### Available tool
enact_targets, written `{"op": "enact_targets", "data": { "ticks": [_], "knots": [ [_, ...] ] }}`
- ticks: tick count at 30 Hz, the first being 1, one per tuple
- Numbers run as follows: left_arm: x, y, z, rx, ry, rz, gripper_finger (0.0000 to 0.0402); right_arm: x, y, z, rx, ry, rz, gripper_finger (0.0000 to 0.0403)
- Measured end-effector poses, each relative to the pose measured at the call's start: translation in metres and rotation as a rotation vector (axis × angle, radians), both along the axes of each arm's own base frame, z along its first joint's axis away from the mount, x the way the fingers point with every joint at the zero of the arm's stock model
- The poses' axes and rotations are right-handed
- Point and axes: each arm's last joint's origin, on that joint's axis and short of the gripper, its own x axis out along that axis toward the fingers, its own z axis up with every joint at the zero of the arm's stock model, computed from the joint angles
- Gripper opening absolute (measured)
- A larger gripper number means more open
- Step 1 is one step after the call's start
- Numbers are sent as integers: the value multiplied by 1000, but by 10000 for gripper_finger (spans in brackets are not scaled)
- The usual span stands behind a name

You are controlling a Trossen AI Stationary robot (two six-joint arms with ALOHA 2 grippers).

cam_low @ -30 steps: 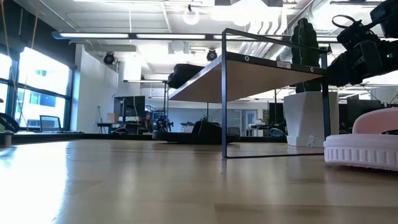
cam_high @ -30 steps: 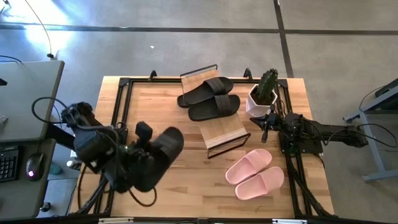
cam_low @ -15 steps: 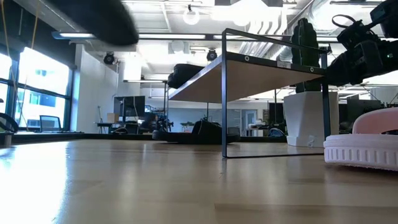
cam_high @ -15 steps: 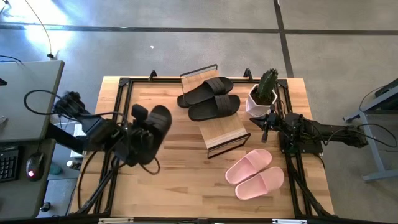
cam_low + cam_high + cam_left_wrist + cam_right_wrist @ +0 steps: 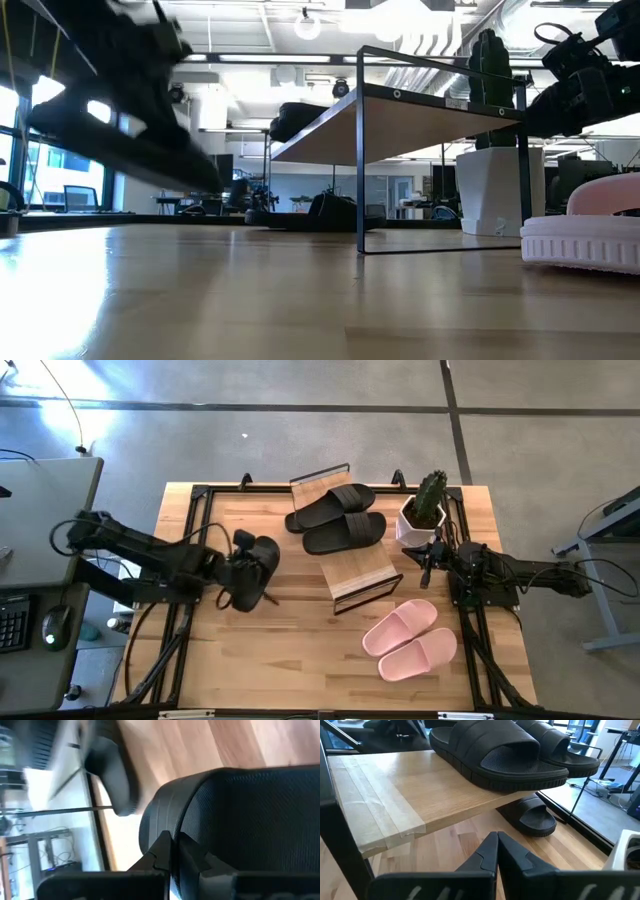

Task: Pick and place slides into the shelf
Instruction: Put the black slide under the shelf

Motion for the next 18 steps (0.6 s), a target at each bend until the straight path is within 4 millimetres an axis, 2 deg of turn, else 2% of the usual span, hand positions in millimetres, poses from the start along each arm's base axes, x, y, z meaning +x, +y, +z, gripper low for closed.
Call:
{"op": "enact_targets", "data": {
  "ticks": [4,9,18],
  "knots": [
    [8,19,-18,20,2,-11,0,0,0,0,-7,3,1,0],
    [23,36,-26,-11,-29,-116,0,0,0,0,-12,4,2,0],
    [45,65,-52,29,74,-247,0,0,0,0,-14,5,3,0]
  ]
}}
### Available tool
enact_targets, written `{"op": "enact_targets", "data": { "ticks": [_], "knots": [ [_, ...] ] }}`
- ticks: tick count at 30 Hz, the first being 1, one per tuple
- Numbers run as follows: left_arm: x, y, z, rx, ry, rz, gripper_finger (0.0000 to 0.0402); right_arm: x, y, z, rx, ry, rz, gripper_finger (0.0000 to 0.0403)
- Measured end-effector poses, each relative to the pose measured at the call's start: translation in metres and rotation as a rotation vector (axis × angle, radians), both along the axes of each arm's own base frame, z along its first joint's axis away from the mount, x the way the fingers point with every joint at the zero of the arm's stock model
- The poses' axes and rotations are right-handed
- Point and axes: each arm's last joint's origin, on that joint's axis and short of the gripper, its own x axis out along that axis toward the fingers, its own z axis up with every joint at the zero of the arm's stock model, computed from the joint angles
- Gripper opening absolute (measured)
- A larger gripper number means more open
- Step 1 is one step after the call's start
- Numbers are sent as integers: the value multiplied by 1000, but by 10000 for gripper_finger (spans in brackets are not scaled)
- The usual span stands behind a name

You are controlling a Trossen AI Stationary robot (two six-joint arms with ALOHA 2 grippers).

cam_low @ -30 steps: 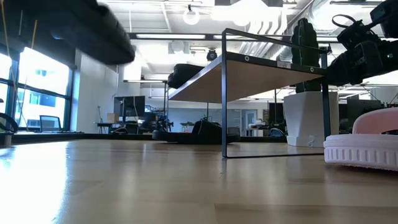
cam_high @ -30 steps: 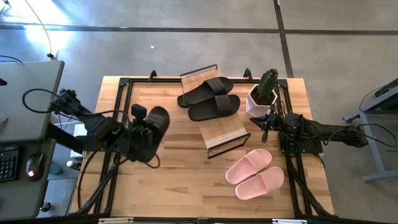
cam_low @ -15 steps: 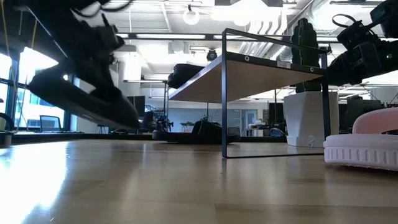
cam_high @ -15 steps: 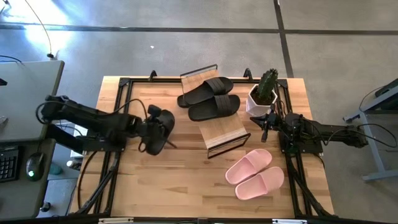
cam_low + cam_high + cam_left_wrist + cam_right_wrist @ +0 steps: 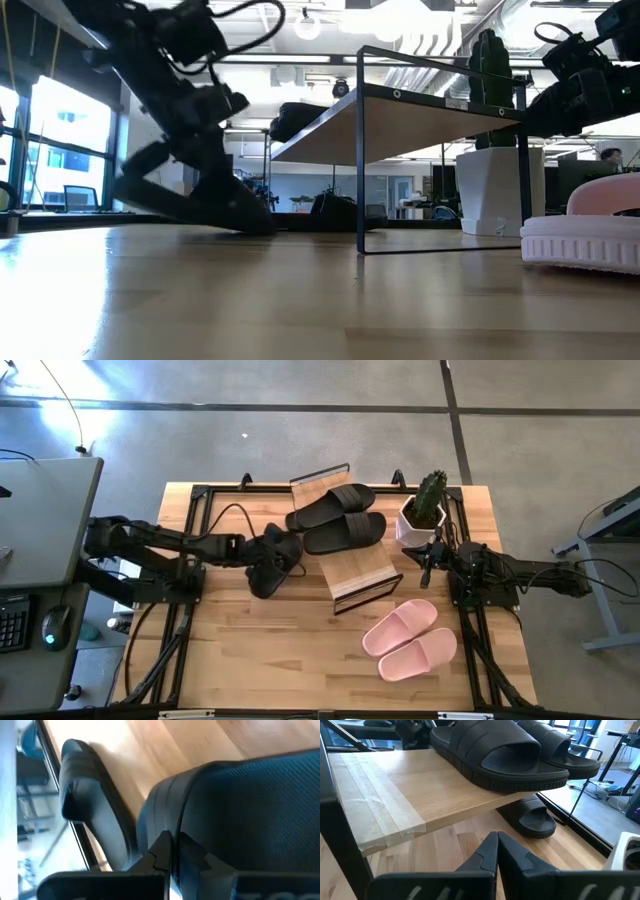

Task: Pick and place slides into the shelf
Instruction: Put the black slide under the shelf

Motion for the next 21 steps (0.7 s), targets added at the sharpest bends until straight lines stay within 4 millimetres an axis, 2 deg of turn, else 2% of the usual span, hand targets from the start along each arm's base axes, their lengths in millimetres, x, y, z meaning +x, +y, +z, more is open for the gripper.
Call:
{"op": "enact_targets", "data": {
  "ticks": [5,15,18,21],
  "knots": [
    [6,5,-9,-21,19,-65,0,0,0,0,1,0,2,0],
    [17,-18,-3,-72,-38,-228,0,0,0,0,19,-4,2,0],
    [18,-15,-1,-44,-48,-263,0,0,0,0,19,-1,2,0],
    [20,-3,0,-6,-60,-272,0,0,0,-1,19,0,2,0]
  ]
}}
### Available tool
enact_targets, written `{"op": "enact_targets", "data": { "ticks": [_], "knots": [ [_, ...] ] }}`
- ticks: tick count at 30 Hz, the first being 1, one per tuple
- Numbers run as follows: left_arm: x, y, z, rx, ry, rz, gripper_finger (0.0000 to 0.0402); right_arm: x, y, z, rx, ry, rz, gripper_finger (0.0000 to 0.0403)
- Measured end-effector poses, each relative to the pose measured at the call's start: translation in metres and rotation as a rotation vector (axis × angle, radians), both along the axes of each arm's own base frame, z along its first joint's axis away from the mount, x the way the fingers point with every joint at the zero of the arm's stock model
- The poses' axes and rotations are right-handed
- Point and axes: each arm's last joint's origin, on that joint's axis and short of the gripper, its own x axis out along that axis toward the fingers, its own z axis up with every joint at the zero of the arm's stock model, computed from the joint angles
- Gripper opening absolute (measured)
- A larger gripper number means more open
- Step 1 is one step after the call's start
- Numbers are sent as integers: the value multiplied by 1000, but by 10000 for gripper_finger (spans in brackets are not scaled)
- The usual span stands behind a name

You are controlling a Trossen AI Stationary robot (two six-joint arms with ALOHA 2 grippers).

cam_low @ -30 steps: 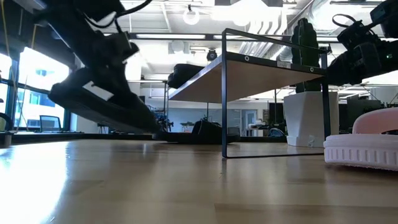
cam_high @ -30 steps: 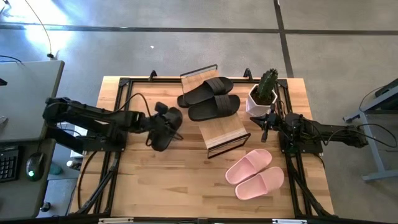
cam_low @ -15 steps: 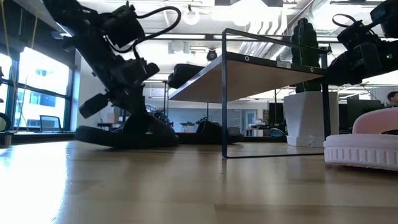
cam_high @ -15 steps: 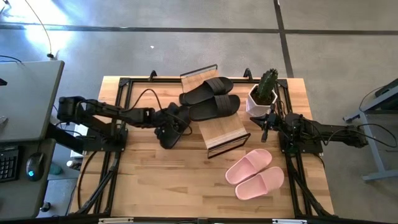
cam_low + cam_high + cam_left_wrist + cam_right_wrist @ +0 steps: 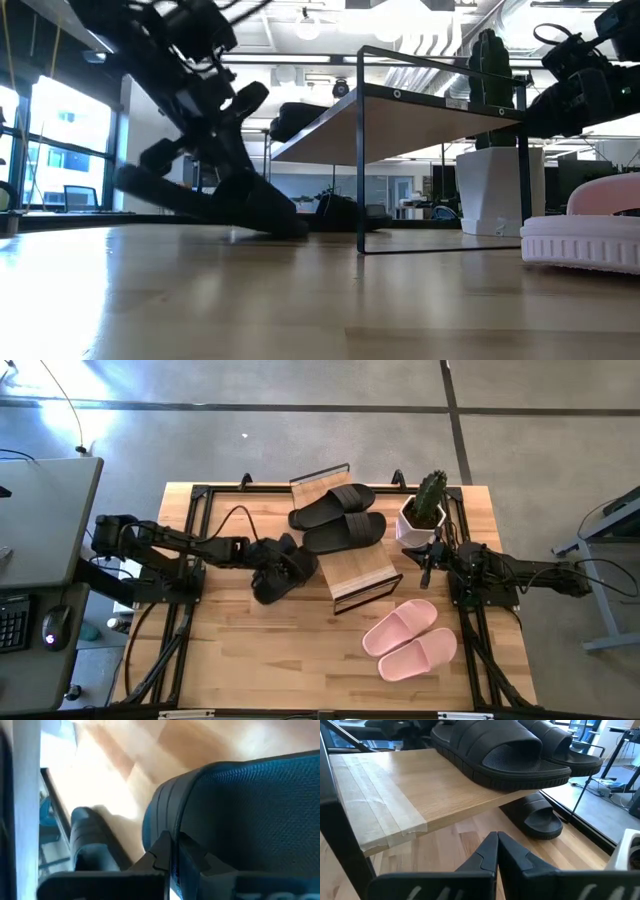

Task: Pick and place slides into the shelf
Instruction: Put the black slide under the shelf

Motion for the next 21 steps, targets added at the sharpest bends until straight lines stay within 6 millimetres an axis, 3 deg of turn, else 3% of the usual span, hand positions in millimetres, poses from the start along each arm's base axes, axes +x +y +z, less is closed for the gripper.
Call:
{"op": "enact_targets", "data": {
  "ticks": [11,21],
  "knots": [
    [-4,38,-11,9,27,50,0,0,0,0,0,0,-1,0],
    [-10,55,-10,-71,-25,30,0,0,0,0,0,0,-1,0]
  ]
}}
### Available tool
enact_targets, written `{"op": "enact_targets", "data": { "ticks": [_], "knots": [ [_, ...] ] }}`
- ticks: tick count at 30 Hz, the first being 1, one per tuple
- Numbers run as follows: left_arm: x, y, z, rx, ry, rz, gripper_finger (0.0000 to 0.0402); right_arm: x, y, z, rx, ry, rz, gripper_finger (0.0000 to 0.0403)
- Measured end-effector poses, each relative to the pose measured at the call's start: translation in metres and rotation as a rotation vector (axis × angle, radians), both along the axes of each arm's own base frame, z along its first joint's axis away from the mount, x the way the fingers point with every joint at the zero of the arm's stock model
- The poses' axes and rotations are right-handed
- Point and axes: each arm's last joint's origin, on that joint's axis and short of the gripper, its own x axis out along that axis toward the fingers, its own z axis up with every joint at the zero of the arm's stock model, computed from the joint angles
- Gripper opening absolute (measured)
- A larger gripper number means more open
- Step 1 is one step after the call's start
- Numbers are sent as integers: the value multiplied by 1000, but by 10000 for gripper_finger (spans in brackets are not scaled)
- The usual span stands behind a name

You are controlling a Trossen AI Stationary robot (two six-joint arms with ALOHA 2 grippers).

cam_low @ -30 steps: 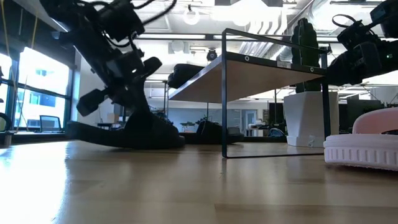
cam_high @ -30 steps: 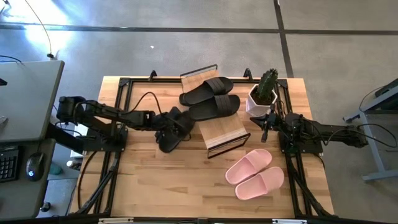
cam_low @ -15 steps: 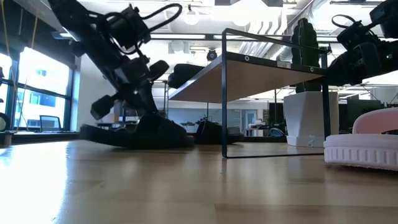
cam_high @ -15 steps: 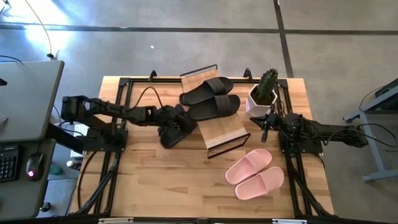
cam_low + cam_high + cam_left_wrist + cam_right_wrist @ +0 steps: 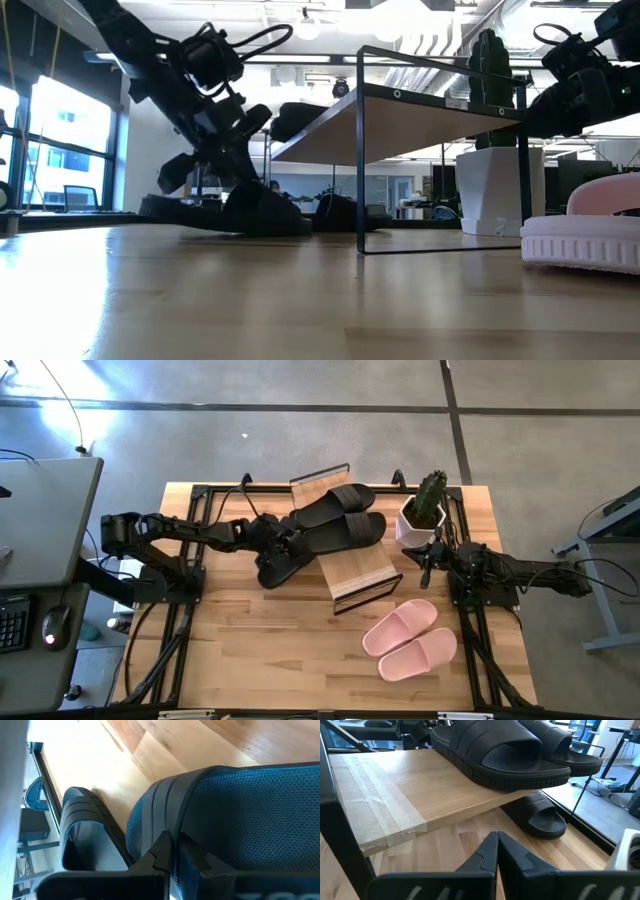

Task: Pick and place slides into the shelf
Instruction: Put the black slide under the shelf

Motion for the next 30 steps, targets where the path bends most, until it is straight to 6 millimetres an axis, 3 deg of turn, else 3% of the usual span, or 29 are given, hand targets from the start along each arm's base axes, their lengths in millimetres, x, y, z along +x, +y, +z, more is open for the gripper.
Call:
{"op": "enact_targets", "data": {
  "ticks": [19,30],
  "knots": [
    [-7,12,0,101,55,206,56,0,0,0,7,-2,-2,0],
    [-6,5,-2,50,54,259,96,0,0,0,6,-2,-2,0]
  ]
}}
